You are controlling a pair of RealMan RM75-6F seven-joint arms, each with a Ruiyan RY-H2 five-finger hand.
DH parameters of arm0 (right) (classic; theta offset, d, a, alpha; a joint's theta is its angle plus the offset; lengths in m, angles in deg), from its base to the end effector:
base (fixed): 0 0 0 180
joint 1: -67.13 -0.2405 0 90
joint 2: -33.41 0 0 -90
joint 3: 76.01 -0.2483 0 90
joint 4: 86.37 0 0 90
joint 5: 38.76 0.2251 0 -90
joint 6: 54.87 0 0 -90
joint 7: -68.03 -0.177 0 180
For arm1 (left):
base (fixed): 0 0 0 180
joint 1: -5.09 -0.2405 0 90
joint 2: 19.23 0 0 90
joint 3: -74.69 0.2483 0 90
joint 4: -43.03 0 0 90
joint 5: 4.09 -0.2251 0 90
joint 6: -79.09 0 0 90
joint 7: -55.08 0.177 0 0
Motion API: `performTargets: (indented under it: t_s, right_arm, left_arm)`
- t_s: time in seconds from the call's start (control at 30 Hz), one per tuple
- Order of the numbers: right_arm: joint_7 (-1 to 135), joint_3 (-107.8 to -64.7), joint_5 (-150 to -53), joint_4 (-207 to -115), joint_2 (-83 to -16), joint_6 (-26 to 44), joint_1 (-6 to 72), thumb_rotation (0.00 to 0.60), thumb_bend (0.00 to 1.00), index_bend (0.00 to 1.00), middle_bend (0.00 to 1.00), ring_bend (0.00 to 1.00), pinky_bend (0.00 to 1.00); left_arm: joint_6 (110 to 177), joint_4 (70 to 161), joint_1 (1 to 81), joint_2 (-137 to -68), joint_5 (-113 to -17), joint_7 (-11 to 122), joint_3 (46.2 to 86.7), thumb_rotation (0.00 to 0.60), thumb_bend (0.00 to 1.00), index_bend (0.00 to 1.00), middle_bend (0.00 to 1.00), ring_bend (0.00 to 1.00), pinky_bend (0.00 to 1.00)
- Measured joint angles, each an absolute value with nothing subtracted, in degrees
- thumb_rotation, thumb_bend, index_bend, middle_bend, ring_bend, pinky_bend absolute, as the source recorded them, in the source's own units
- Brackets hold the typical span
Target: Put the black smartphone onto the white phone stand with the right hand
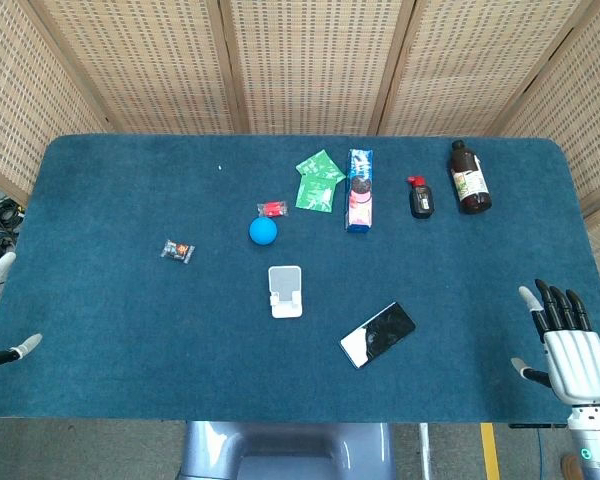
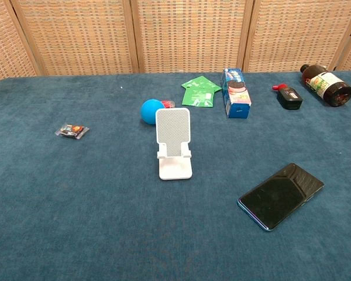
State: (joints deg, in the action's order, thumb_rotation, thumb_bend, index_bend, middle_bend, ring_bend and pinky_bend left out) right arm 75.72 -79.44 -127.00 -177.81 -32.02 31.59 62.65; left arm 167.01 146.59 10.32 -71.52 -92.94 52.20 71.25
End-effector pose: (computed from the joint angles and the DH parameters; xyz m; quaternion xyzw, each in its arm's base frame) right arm -0.3031 -0.2147 0.1388 0.6202 -0.3325 0.3670 0.6084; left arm -0.2691 0.2155 0.1913 -0.5950 -0.3670 -0.4313 0.5703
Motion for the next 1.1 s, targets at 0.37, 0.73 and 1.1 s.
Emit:
performTargets:
  t_s: [0.37, 0.73, 1.1]
  right_arm:
    - [74.3, -78.3, -130.1, -177.4, -31.4, 25.7, 59.0, 0.600, 0.00, 0.08, 0.00, 0.00, 0.00]
    - [55.8, -74.8, -145.3, -169.5, -31.0, 5.9, 38.0, 0.600, 0.00, 0.14, 0.08, 0.00, 0.00]
    - [52.8, -72.3, -149.5, -160.9, -38.4, 0.4, 30.1, 0.600, 0.06, 0.21, 0.17, 0.12, 0.21]
  left_arm:
    - [165.7, 146.4, 11.0, -71.4, -91.5, 52.0, 70.8, 0.600, 0.00, 0.00, 0.00, 0.00, 0.00]
    - [162.0, 145.8, 12.9, -72.6, -86.8, 54.4, 69.5, 0.600, 0.00, 0.00, 0.00, 0.00, 0.00]
    - [158.4, 145.0, 14.5, -73.6, -82.8, 56.9, 68.8, 0.600, 0.00, 0.00, 0.00, 0.00, 0.00]
